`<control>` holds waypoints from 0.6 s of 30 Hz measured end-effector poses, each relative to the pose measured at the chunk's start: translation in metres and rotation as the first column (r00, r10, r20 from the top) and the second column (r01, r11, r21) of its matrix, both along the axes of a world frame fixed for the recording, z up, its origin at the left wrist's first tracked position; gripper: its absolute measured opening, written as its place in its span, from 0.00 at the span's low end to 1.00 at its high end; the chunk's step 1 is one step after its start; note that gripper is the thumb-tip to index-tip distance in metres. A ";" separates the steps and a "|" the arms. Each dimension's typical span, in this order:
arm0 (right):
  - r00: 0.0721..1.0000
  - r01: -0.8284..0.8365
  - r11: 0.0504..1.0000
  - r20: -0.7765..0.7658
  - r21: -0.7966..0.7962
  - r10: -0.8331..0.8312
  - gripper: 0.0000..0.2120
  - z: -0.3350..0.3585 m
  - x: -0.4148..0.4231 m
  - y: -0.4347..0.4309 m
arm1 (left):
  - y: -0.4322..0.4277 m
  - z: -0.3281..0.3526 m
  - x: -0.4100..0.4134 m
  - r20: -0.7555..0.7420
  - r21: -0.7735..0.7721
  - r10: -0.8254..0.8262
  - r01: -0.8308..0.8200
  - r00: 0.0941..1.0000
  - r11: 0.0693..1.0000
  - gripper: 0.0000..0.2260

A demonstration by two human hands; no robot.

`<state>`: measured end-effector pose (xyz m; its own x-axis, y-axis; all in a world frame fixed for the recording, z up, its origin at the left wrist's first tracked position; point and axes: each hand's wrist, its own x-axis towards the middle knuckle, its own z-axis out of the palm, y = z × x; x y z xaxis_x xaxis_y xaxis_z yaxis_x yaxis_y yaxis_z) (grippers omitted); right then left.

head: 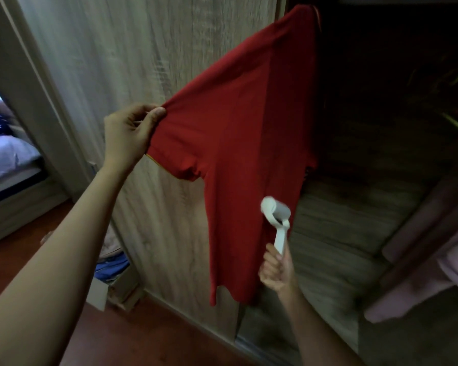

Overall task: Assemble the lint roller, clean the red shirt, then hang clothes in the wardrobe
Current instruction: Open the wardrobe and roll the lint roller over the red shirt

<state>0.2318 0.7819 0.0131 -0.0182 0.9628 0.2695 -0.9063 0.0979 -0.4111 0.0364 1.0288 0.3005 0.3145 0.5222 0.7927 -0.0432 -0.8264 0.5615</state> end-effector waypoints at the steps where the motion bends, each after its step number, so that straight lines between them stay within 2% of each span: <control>1: 0.999 -0.011 0.999 0.035 -0.037 0.012 0.26 -0.017 -0.011 -0.010 | 0.000 0.000 0.000 0.003 0.002 -0.003 0.003 1.000 1.000 0.12; 3: 0.991 -0.070 0.993 0.111 -0.096 0.081 0.26 -0.044 -0.033 -0.028 | 0.001 0.000 -0.002 -0.008 0.016 -0.003 0.003 1.000 1.000 0.08; 5: 0.986 -0.110 0.992 0.119 -0.065 0.117 0.26 -0.050 -0.044 -0.035 | 0.000 0.001 -0.003 -0.022 0.022 -0.006 0.006 1.000 1.000 0.06; 9: 0.989 0.073 0.995 0.131 -0.066 -0.064 0.29 0.008 -0.028 -0.013 | -0.002 0.001 -0.003 -0.021 0.013 0.004 -0.004 1.000 1.000 0.09; 12: 0.998 0.022 0.999 0.053 -0.026 -0.021 0.35 0.037 -0.010 0.008 | 0.000 0.001 -0.002 -0.016 0.005 0.002 -0.002 1.000 1.000 0.10; 16: 1.000 -0.015 0.997 -0.006 -0.074 0.015 0.34 0.003 -0.015 -0.004 | 0.000 0.002 -0.004 -0.019 -0.002 -0.021 0.021 1.000 1.000 0.06; 18: 0.999 0.017 0.982 0.041 -0.189 -0.009 0.31 -0.016 -0.030 -0.017 | -0.001 0.002 -0.005 -0.018 -0.005 -0.023 0.023 1.000 1.000 0.08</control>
